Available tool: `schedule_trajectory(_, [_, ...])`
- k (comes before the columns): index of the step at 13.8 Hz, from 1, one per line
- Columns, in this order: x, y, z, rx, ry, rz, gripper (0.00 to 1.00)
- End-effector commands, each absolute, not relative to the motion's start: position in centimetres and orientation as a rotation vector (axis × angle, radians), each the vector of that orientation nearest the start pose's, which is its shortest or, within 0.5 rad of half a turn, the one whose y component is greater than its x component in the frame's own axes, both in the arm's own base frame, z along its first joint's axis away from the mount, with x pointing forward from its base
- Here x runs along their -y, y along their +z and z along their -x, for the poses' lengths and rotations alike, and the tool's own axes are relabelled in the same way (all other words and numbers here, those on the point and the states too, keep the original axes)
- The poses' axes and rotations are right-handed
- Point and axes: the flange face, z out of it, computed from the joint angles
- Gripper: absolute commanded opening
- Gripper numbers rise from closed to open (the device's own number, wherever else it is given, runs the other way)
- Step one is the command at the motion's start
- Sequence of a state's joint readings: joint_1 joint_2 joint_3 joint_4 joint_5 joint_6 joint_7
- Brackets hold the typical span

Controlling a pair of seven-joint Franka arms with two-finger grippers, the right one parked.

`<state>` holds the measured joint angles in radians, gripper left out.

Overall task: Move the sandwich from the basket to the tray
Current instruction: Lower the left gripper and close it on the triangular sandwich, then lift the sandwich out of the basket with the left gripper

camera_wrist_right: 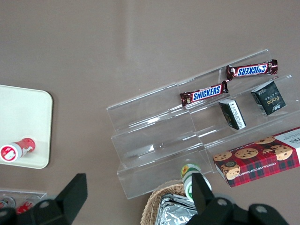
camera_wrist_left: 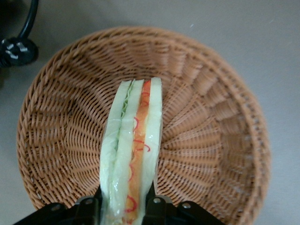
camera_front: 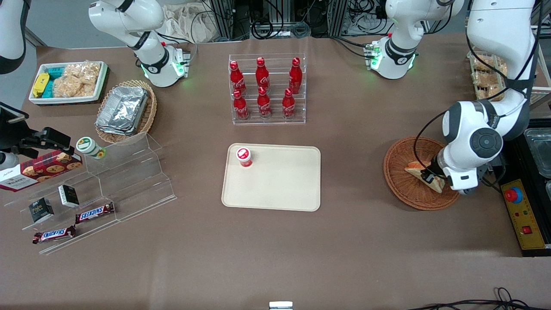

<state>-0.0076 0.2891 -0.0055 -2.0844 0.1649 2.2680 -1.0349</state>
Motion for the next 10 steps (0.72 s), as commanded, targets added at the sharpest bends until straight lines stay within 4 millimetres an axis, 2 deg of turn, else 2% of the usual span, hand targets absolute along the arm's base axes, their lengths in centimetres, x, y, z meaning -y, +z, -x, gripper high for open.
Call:
schedule_trajectory(1, [0.5, 31.7, -59.2, 1.249, 0.087, 2.665, 0.0])
schedule_trajectory(3, [1.6, 35.2, -60.6, 1.151, 0.136, 2.699, 0.0])
schedule_trajectory(6, [6.1, 42.4, -62.7, 0.861, 0.214, 2.887, 0.0])
schedule_trajectory(8, [10.2, 45.9, -63.9, 0.596, 0.2, 3.02, 0.0])
schedule_trajectory(10, [16.4, 46.9, -64.2, 0.458, 0.166, 3.093, 0.0])
